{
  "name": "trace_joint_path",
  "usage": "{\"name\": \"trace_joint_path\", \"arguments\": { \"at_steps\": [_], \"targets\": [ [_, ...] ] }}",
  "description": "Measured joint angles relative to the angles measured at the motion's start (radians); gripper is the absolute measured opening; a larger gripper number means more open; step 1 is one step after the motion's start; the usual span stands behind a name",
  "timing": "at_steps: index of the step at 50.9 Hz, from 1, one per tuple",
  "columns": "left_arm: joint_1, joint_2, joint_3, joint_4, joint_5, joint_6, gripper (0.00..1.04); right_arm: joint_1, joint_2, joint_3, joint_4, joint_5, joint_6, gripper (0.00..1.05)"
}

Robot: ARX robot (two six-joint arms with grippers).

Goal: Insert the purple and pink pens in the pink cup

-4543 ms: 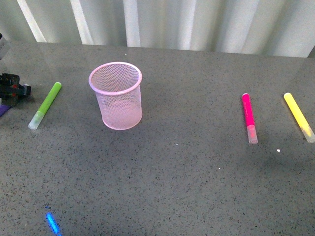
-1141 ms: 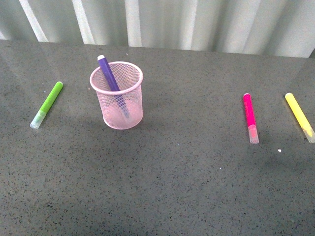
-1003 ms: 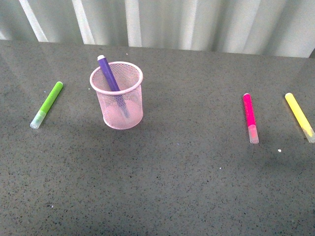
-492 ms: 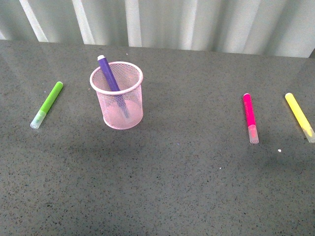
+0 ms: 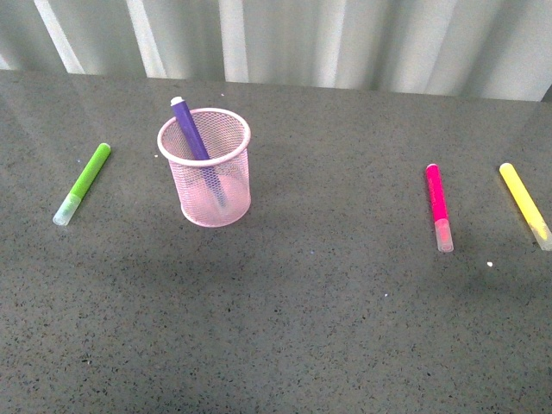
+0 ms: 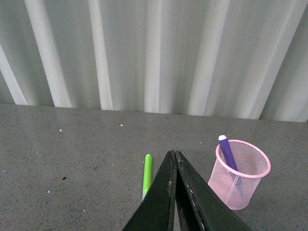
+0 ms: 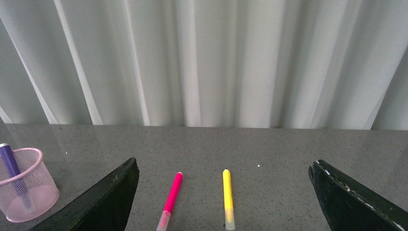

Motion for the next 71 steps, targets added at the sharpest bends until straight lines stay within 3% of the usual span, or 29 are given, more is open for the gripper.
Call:
{"name": "trace_joint_path", "arguments": {
  "at_steps": [41, 47, 61, 66, 71],
  "targets": [
    [0.0, -0.297, 0.0, -0.291, 0.0, 0.0, 0.04, 0.0, 0.0, 0.0, 0.0, 0.0, 0.0, 0.98],
    [0.0, -0.43, 0.0, -0.453, 0.0, 0.0, 0.04, 0.0, 0.0, 0.0, 0.0, 0.0, 0.0, 0.98],
    [0.0, -0.46, 0.0, -0.462, 0.0, 0.0, 0.04, 0.0, 0.0, 0.0, 0.0, 0.0, 0.0, 0.98],
    [0.0, -0.46, 0.0, -0.462, 0.0, 0.0, 0.27, 0.0, 0.0, 0.0, 0.0, 0.0, 0.0, 0.98],
    [0.0, -0.461, 0.0, -0.462, 0.0, 0.0, 0.43, 0.0, 0.0, 0.0, 0.0, 0.0, 0.0, 0.98]
  ]
}}
